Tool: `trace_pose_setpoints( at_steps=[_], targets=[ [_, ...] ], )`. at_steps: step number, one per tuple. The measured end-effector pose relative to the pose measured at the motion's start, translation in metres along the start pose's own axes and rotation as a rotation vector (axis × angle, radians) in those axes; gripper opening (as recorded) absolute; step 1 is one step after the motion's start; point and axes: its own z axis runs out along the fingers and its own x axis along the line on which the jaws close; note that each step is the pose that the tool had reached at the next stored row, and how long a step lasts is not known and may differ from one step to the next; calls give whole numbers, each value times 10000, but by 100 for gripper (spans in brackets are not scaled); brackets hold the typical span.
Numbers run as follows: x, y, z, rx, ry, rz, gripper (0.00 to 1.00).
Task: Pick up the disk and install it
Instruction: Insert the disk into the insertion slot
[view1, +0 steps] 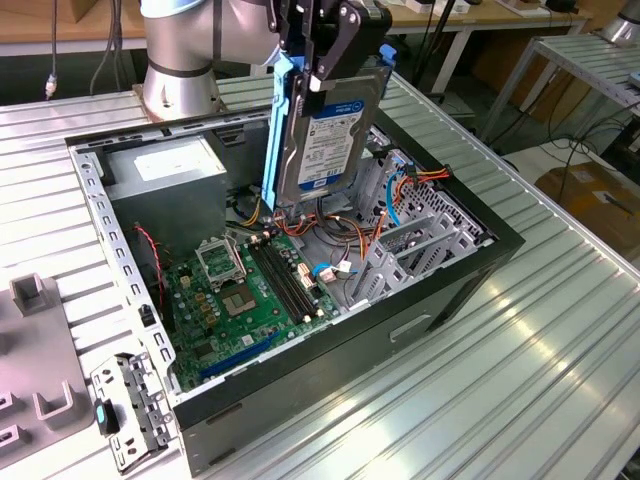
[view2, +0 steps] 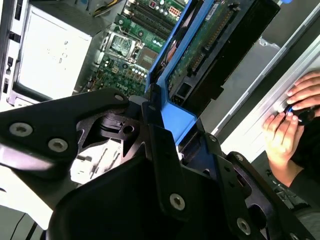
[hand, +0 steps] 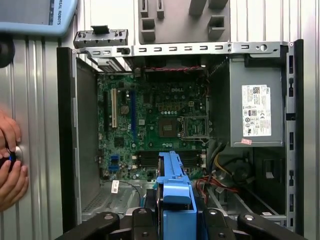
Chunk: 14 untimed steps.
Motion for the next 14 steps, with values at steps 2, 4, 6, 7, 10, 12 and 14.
trace_pose_setpoints(
  at_steps=[2, 4, 6, 7, 10, 12, 14],
  targets=[
    [23, -11, 4, 0, -1, 0, 37],
    [71, -18, 9, 0, 0, 0, 37],
    [141, -22, 18, 1, -3, 1, 37],
    [178, -24, 20, 1, -1, 0, 37],
    [299, -29, 30, 1, -2, 0, 37],
    [357, -34, 35, 1, -1, 0, 37],
    [393, -50, 39, 0, -1, 0, 37]
  ],
)
